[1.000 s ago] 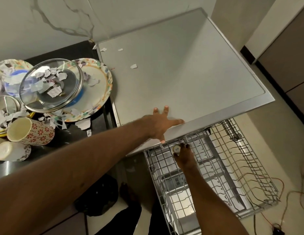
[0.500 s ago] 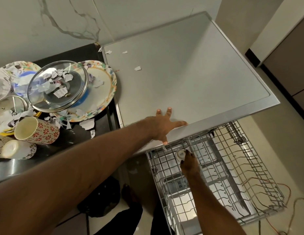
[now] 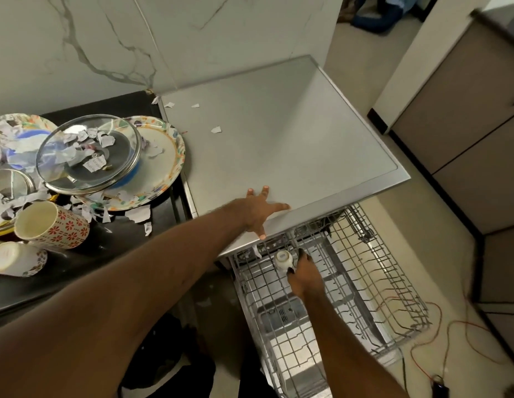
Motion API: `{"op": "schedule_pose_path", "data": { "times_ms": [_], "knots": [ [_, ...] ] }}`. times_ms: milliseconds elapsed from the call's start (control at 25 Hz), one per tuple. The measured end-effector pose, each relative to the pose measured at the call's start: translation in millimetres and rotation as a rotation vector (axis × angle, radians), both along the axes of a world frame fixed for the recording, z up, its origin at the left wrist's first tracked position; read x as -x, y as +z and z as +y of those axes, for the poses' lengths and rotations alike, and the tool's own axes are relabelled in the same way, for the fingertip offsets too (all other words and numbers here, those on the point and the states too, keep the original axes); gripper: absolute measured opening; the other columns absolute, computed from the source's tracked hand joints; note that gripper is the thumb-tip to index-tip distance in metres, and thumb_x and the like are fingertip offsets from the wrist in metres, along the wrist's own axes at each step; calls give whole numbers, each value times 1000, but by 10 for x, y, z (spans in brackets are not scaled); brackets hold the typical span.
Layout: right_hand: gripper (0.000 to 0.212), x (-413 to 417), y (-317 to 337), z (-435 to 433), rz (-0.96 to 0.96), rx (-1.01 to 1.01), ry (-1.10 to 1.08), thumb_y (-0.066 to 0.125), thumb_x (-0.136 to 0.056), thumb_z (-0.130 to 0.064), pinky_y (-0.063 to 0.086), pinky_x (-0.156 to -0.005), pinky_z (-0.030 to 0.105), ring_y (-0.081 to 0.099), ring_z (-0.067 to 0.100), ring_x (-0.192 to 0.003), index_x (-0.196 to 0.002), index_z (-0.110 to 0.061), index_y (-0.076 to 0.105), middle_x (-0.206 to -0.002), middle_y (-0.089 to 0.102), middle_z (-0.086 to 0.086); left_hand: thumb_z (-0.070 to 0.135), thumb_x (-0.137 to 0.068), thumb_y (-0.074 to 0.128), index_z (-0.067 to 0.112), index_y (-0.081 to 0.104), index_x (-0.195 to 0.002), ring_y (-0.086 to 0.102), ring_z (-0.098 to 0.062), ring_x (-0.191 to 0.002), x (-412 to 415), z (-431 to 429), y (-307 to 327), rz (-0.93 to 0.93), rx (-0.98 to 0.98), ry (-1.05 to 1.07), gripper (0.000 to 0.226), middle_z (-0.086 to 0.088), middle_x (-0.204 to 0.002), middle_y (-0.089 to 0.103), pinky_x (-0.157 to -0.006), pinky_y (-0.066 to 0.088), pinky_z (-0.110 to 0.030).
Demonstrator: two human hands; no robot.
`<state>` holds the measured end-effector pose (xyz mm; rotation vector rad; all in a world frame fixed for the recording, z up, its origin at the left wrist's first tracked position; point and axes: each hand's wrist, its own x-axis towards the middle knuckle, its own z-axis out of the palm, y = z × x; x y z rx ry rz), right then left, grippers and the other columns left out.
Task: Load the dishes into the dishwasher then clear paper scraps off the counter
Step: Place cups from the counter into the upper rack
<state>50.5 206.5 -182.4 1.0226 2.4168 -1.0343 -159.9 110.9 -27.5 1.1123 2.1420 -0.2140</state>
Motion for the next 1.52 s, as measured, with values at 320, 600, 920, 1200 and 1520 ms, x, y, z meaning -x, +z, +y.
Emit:
{"op": "schedule_pose_path", "data": {
  "times_ms": [320, 600, 920, 1200, 1520],
  "knots": [
    [24, 239, 1128, -305, 339, -298, 271, 55, -105, -36, 56, -89, 34, 60, 11, -96, -127, -27, 52, -114, 61, -6, 32, -96, 68, 21, 11, -163, 14, -41, -155, -213, -336, -22, 19, -175, 21, 88, -18, -169, 9, -120, 30, -60],
    [19, 884, 1511, -788, 447, -339, 441, 55, -103, -26, 55, -83, 41, 63, 23, -97, -122, -20, 59, -111, 65, 0, 11, -96, 63, 10, 21, -160, 21, -33, -154, -165, -1133, 245, 176, -330, 67, 77, -15, -168, 16, -118, 34, -57],
    [21, 1647, 1774, -1993, 540, -200, 697, 55, -104, -30, 44, -75, 32, 64, 26, -92, -119, -16, 60, -109, 66, 4, 29, -92, 63, 12, 38, -153, 33, -32, -147, 242, -2608, 447, 345, -435, 234, 68, -12, -160, 31, -120, 34, -52],
    [44, 2077, 1755, -2877, 380, -249, 936, 64, -99, -37, 53, -98, 42, 57, 25, -125, -140, -24, 53, -138, 56, 1, 29, -94, 62, 20, 32, -156, 25, -28, -150, 53, -3863, 608, 526, -500, 295, 69, -6, -165, 19, -119, 30, -49],
    [81, 2303, 1720, -3181, 69, -370, 876, 82, -88, -29, 49, -109, 50, 39, 28, -145, -156, -24, 39, -157, 38, 6, 36, -93, 64, 25, 32, -155, 33, -26, -144, -147, -4968, 460, 641, -407, 642, 70, -6, -155, 29, -115, 34, -49]
  ]
}}
